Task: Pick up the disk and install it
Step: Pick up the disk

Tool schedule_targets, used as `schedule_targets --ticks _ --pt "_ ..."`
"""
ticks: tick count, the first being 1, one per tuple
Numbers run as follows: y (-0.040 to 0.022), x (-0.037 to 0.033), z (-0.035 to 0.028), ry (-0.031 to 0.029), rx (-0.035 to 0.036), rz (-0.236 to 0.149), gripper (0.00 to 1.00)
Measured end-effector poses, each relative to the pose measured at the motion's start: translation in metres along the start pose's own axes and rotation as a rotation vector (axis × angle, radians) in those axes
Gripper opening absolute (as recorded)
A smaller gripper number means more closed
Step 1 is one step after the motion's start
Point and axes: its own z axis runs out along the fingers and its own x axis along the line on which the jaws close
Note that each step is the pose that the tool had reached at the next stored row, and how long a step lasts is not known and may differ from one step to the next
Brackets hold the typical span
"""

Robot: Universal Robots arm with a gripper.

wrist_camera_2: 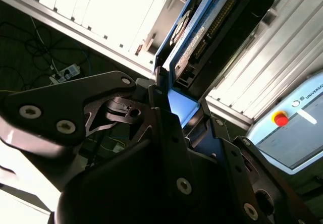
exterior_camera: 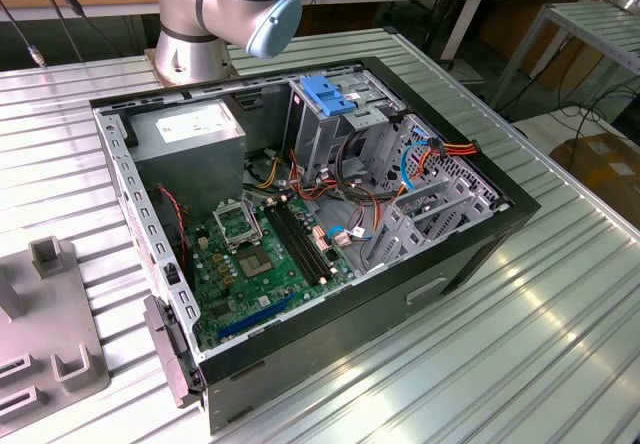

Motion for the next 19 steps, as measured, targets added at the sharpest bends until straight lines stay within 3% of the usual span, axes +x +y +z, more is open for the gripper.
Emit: schedule_targets --ticks 19 --pt "-0.0099 -0.0002 -0.0002 0.0000 0.0000 0.000 0.37"
